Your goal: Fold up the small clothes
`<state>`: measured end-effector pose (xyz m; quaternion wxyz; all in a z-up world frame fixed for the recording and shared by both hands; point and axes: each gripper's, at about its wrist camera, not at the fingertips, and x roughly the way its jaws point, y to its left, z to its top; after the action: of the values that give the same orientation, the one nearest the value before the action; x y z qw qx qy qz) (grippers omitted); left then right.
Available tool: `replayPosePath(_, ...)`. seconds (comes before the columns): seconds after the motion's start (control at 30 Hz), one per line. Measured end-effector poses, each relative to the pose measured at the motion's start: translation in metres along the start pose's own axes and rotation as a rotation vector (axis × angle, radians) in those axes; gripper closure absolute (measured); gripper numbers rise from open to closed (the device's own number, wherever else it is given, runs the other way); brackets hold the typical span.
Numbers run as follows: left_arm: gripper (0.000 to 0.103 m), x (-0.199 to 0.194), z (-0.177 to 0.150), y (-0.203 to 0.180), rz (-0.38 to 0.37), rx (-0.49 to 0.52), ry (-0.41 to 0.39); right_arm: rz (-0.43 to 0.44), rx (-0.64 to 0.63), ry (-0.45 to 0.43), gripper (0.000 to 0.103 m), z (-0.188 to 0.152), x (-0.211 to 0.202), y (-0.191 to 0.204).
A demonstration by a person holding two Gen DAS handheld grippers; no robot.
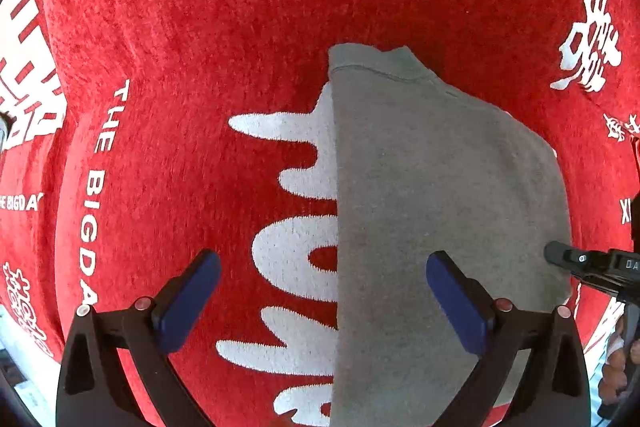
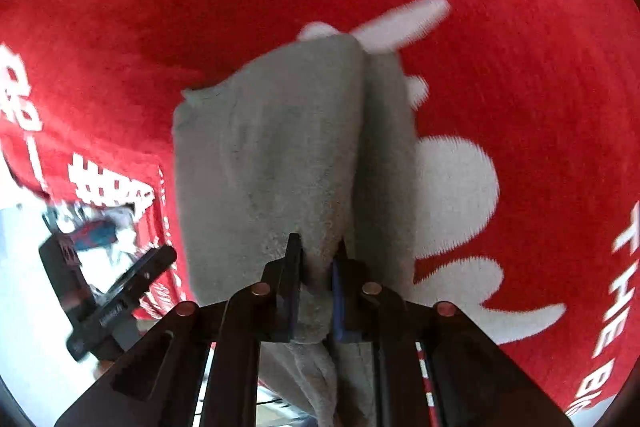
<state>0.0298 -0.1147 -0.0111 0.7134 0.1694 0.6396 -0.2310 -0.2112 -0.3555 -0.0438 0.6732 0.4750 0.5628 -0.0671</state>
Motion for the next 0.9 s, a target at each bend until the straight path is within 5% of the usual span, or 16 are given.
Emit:
replayPosePath(0.17, 0.0, -0.002, 0.002, -0.003, 0.006, 0.017, -0.008, -0.118, -0.028, 0.034, 0.094, -0.001, 0.009, -0.01)
replayPosePath(0.53, 0.0, 0.01, -0.005, -0.012, 0.029, 0.034, 0.032, -0.023, 0.027, 0.013, 0.091, -0.005, -0.011, -0.025)
replayPosePath(0.6, 0.0, 0.01, -0.005, -0.012, 0.028, 0.033, 0.032, -0.009, 0.057, 0.008, 0.079, -0.004, -0.015, -0.031)
replayPosePath(0.67, 0.0, 0.011, -0.005, -0.012, 0.03, 0.035, 0.033, 0.001, 0.082, 0.002, 0.045, -0.001, -0.019, -0.036)
replayPosePath(0.9, 0.0, 0.013, -0.005, -0.012, 0.033, 0.037, 0.036, 0.019, 0.108, 0.012, 0.044, -0.001, -0.017, -0.044)
